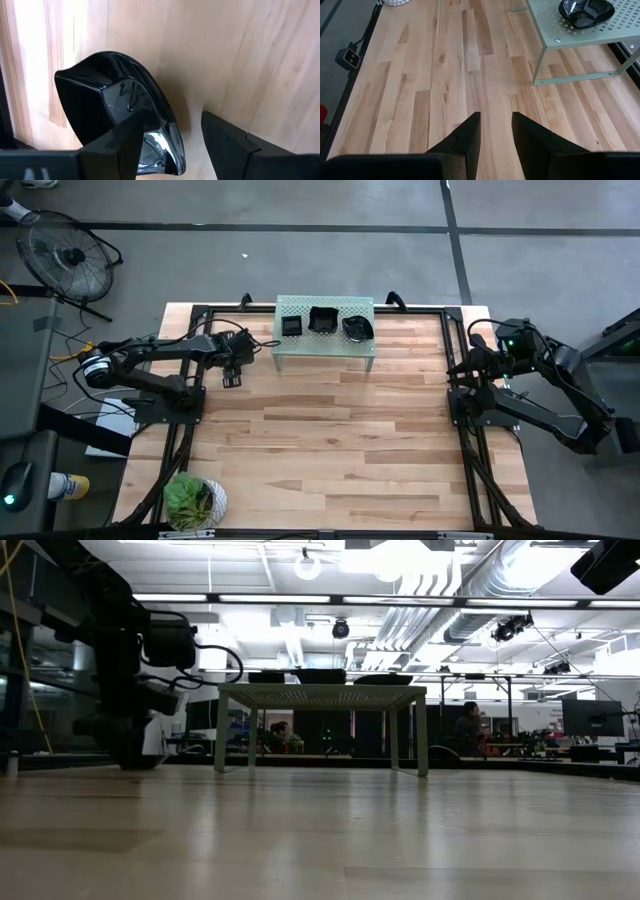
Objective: Pick & Place Mini shaped plates
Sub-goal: Stack the leaf shaped plate on top of the leaf shaped plate on the shelf
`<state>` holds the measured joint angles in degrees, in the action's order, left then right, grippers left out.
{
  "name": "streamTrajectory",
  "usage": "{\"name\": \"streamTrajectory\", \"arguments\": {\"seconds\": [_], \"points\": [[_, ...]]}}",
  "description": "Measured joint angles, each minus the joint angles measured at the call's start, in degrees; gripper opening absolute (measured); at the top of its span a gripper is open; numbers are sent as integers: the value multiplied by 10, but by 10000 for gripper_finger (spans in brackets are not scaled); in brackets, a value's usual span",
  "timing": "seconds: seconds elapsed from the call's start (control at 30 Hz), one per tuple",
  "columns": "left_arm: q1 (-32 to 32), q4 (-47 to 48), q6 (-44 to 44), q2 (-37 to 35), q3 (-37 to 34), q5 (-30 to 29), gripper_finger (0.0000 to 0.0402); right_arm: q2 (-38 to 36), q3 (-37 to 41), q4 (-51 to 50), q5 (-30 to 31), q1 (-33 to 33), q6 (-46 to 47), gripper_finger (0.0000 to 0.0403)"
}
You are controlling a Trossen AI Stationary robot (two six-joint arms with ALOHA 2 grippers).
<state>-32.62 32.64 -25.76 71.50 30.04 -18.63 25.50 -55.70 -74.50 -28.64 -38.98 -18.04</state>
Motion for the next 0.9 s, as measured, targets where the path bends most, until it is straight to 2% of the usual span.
{"name": "streamTrajectory", "arguments": {"seconds": [0.13, 0.5, 0.9], "points": [[0, -1, 0, 0, 0, 0, 186, 0, 0, 0, 0, 0, 0, 106], [0, -1, 0, 0, 0, 0, 121, 0, 0, 0, 0, 0, 0, 106], [0, -3, 1, 0, 0, 0, 84, 0, 0, 0, 0, 0, 0, 106]]}}
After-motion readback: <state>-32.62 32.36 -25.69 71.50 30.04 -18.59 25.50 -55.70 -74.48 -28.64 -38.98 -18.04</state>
